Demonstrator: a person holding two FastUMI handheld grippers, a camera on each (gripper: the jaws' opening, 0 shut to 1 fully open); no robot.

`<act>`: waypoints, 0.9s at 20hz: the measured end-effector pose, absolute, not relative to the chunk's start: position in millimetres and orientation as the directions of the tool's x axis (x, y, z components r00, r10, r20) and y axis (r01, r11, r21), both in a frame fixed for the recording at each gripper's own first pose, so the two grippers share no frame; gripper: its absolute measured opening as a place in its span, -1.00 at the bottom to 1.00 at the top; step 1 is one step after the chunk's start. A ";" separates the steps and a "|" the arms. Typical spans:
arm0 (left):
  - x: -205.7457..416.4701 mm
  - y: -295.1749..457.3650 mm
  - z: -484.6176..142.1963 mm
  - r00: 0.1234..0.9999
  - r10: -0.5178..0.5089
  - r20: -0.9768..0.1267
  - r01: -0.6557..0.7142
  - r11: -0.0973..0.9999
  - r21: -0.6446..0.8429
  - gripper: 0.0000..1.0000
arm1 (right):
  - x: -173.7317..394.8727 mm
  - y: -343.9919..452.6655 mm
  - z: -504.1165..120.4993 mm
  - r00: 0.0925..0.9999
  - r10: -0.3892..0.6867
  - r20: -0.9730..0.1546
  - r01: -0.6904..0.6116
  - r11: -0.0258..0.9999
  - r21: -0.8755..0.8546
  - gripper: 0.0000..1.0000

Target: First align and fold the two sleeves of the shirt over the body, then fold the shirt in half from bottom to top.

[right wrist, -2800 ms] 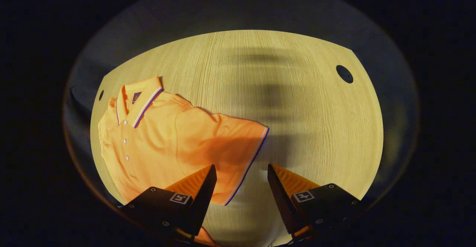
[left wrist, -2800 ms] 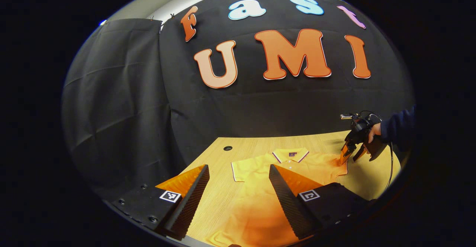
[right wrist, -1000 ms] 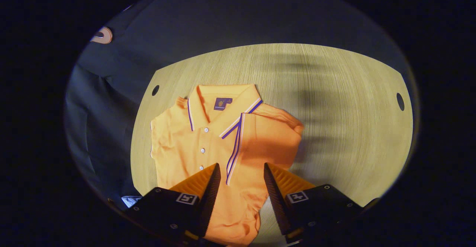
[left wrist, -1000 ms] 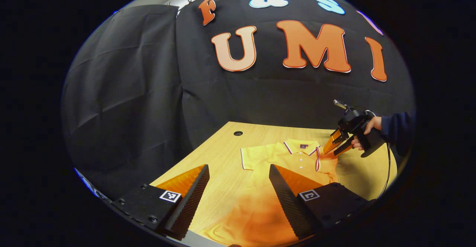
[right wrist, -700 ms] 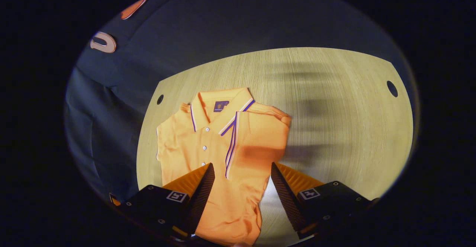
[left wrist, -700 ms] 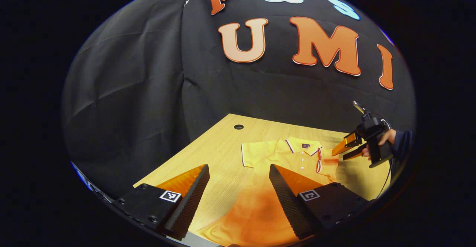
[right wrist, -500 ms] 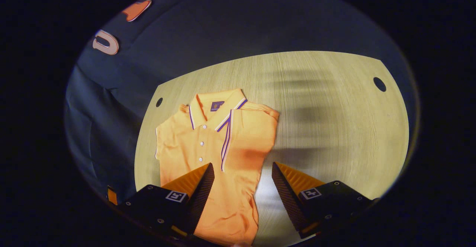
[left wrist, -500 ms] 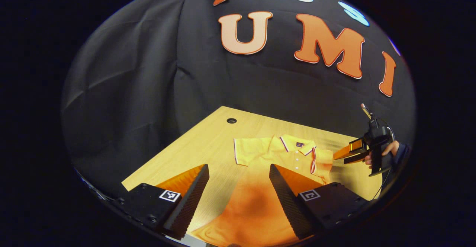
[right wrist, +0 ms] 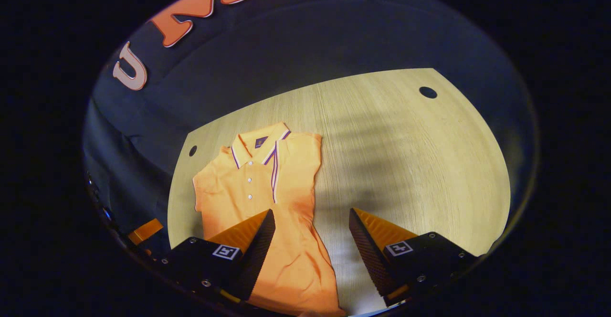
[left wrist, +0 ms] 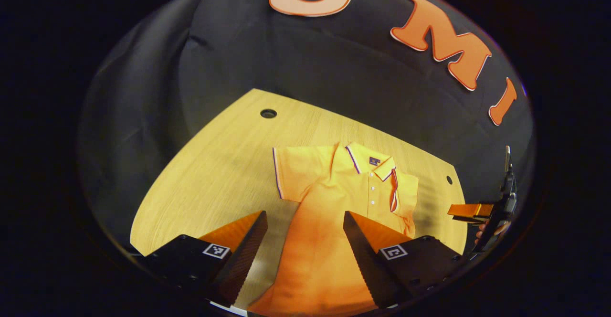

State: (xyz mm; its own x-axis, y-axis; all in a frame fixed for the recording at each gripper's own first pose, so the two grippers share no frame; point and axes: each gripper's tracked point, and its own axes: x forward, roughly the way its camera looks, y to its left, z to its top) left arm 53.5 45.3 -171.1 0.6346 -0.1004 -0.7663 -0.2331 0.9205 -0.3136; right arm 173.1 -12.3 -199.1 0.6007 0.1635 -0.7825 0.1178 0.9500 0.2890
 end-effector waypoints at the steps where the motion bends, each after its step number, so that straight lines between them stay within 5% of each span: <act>1: 59.4 49.3 -179.9 0.601 -0.120 -0.790 -0.234 0.919 -0.318 0.96 | 167.4 -12.1 -197.3 0.609 0.143 -0.780 0.140 0.949 0.283 0.91; 9: 117.9 80.6 -245.4 0.405 -0.172 -0.898 -0.245 0.926 -0.288 0.96 | 116.2 -5.8 -181.5 0.677 0.021 -0.736 0.255 0.931 0.261 0.94; 18: 176.7 93.9 -292.9 0.294 -0.118 -0.949 -0.205 0.962 -0.183 0.94 | 53.3 -7.9 -174.6 0.708 -0.106 -0.698 0.352 0.910 0.219 0.96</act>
